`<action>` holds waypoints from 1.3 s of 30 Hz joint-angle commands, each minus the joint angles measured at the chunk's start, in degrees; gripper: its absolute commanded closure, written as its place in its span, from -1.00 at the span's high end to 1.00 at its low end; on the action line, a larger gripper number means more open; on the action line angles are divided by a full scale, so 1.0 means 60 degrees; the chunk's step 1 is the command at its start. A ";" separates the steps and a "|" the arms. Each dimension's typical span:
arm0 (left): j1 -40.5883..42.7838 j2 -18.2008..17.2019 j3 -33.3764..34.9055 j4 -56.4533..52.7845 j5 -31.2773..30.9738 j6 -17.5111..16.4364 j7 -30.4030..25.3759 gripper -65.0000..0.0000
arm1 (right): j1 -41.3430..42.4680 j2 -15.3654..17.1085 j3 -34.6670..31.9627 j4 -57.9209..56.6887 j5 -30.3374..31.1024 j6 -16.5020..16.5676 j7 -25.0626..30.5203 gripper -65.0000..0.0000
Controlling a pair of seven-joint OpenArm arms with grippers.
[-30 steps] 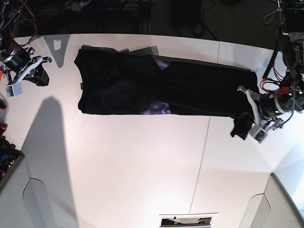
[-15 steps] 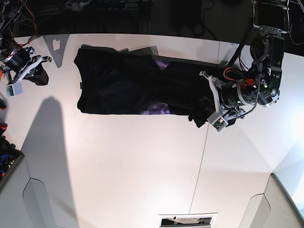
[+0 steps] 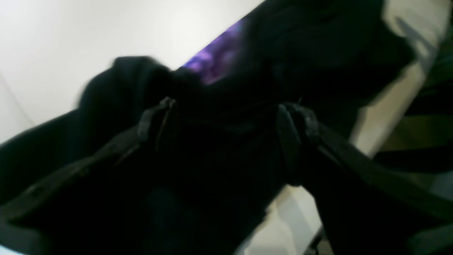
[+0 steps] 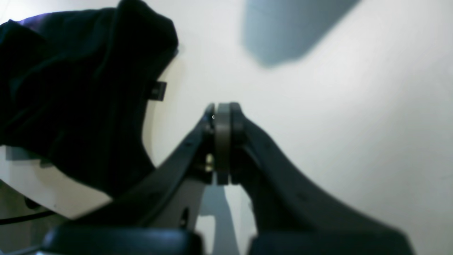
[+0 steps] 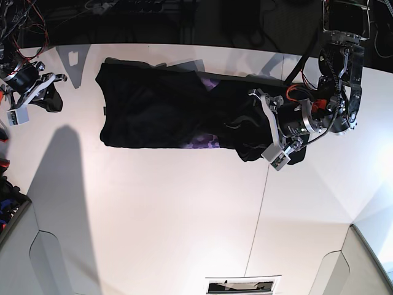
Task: Layout the t-shirt on the table in an organized manner, then fold the t-shirt properly
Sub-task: 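Lift the strip end with the left gripper and fold it toward the right gripper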
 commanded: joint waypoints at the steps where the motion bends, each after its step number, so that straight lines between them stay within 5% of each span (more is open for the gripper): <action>1: -0.0157 -0.0084 -0.0146 0.0324 -0.0211 -0.0210 -0.0219 0.39 | 0.0073 0.0153 0.0095 0.0106 0.0087 0.0007 0.0219 -1.00; 5: -0.0157 -0.0084 -0.0845 0.0812 -0.0208 -0.0210 -0.0313 0.26 | 0.0073 0.0153 0.0095 0.0066 0.0087 0.0007 0.0222 -1.00; 10: -0.0117 -0.0087 -0.1639 0.0834 -0.0029 -0.0210 -0.0310 -1.00 | 0.0073 0.0153 0.0095 0.0066 -0.0087 -0.0018 0.0390 -1.00; 18: 0.0171 -0.0047 -0.1588 -0.0117 0.0878 -0.0210 -0.0838 -1.00 | 0.0495 -0.0506 0.0087 0.0033 0.0025 -0.0062 0.0401 -1.00; 22: 0.0208 0.0157 -0.1588 -0.0685 0.1351 -0.0210 -0.1486 -1.00 | 0.0714 -0.1173 -0.0095 -0.0073 0.0069 -0.0062 0.0397 0.13; 24: 0.0222 0.0284 -0.1588 -0.0736 0.1337 -0.0210 -0.1464 -1.00 | 0.0707 -0.1486 -0.0299 -0.0109 0.0102 -0.0062 0.0397 0.38; 31: 0.0215 0.0368 -0.1588 -0.0736 0.1162 -0.0210 -0.1453 -1.00 | 0.0710 -0.2310 -0.1217 -0.0583 -0.0324 -0.0066 0.0605 0.37; 39: 0.0237 0.0364 -0.1588 -0.0736 0.1140 -0.0210 -0.1348 -1.00 | 0.0892 -0.2419 -0.1552 -0.1406 -0.0350 -0.0062 0.0925 0.37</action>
